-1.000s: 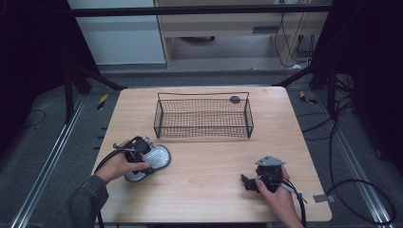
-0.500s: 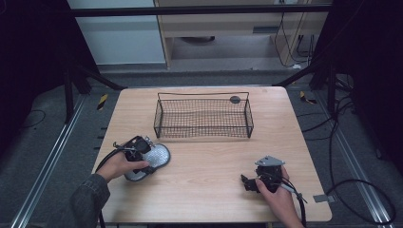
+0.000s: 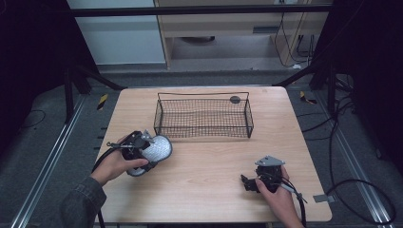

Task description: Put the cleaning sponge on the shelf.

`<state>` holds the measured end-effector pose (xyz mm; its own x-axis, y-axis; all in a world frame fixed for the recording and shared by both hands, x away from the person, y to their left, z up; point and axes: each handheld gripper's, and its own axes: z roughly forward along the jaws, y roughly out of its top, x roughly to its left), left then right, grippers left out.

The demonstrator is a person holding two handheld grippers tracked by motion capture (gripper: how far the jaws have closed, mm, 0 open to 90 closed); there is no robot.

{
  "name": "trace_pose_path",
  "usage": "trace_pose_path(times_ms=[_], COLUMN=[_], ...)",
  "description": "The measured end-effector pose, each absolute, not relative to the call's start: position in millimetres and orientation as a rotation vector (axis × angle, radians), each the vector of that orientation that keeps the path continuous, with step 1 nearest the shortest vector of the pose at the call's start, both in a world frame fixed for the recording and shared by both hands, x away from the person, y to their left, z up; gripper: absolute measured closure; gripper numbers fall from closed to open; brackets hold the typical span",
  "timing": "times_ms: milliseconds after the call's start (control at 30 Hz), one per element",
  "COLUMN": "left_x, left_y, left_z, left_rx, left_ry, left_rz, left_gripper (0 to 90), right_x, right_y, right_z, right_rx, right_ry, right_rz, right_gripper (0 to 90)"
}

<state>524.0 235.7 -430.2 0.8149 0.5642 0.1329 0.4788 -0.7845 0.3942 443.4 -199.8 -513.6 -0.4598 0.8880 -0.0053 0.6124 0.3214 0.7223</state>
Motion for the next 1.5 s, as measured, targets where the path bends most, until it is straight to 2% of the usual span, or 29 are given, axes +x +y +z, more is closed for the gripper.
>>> trace_pose_path(times_ms=[433,933,1167,1500], left_x=[522,561,581,603], left_y=[217,204,192,182], left_z=[-382,-325,-319,-318], left_rx=[2.644,2.652,2.674,2.714], left_ry=[0.689,0.484,0.415,0.42], left_rz=[0.467,0.524,0.592,0.662], left_gripper=[6.9,7.4,7.4,7.5], right_x=[444,444,444,444], right_y=[-200,-198,-197,-196], right_z=[-514,-514,-514,-514], right_rx=[1.325,1.33,1.339,1.351], right_ry=[2.194,2.19,2.178,2.173], right_rz=[0.933,0.929,0.927,0.926], right_gripper=[0.4,0.3,0.4,0.4])
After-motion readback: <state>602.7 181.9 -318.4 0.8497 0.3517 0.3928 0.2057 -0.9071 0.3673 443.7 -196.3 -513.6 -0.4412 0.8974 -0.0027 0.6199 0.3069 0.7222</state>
